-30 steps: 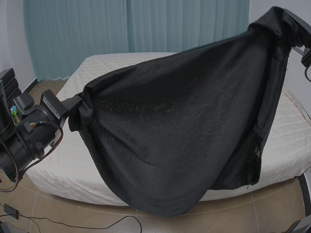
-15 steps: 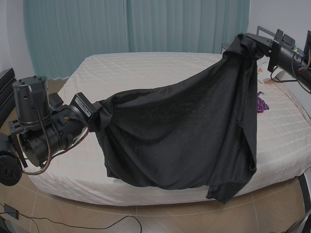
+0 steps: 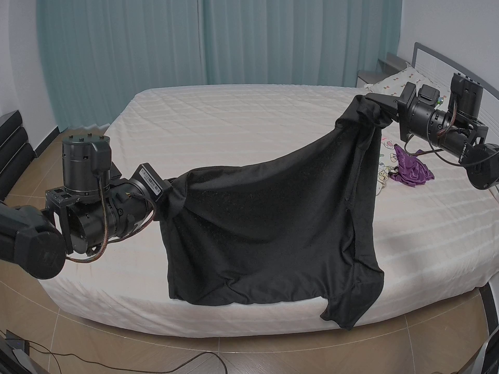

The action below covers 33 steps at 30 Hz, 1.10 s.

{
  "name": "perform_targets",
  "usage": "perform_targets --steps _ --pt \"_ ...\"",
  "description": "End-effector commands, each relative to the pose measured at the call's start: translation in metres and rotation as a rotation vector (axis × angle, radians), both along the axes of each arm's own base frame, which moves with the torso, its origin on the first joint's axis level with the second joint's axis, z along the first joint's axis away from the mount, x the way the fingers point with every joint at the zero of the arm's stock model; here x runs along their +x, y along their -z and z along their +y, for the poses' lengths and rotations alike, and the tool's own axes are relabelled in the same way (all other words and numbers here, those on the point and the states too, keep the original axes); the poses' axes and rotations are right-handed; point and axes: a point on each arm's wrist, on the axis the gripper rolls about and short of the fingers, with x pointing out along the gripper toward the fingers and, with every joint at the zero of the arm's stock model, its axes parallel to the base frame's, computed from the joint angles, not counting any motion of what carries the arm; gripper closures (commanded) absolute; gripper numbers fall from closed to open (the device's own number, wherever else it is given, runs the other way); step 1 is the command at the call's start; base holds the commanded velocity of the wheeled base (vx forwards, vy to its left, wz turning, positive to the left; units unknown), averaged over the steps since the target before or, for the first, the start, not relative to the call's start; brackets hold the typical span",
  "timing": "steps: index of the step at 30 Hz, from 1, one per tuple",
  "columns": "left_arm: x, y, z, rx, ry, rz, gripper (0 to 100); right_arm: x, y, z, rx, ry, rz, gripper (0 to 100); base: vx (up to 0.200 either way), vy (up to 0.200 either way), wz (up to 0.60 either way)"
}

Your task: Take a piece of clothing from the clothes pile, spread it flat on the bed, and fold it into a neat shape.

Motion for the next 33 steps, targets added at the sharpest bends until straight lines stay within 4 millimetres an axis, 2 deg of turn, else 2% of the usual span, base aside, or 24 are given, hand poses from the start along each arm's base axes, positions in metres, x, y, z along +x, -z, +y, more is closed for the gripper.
perform_targets --steps 1,9,18,20,22,23,30,31,32,33 --pt "0.026 0.017 0.000 0.015 -0.024 0.047 100 0.019 0.018 0.003 -0.007 0.026 0.040 100 0.200 0.000 0.00" --pt "0.056 0.029 -0.002 0.021 -0.045 0.071 100 0.031 0.031 0.005 -0.031 0.062 0.055 100 0.200 0.000 0.00" --pt "0.093 0.062 -0.004 0.046 -0.073 0.132 100 0.051 0.055 0.009 -0.061 0.077 0.097 100 0.200 0.000 0.00" --pt "0.103 0.079 -0.007 0.058 -0.078 0.165 100 0.056 0.065 0.013 -0.068 0.076 0.117 100 0.000 0.000 0.00" --pt "0.105 0.084 -0.007 0.062 -0.079 0.175 100 0.058 0.068 0.014 -0.072 0.084 0.121 100 0.000 0.000 0.00" --pt "0.112 0.096 -0.009 0.069 -0.081 0.195 100 0.066 0.077 0.016 -0.083 0.106 0.132 100 0.000 0.000 0.00" --pt "0.133 0.118 -0.010 0.062 -0.105 0.222 100 0.084 0.107 0.030 -0.130 0.176 0.163 100 0.000 0.000 0.00" --pt "0.137 0.122 -0.011 0.052 -0.111 0.225 100 0.089 0.117 0.032 -0.147 0.192 0.167 100 0.000 0.000 0.00" --pt "0.141 0.125 -0.010 0.048 -0.116 0.227 0 0.091 0.122 0.035 -0.154 0.201 0.165 100 0.000 0.000 0.00" --pt "0.143 0.127 -0.009 0.047 -0.120 0.229 0 0.093 0.125 0.036 -0.158 0.208 0.164 100 0.000 0.000 0.00"
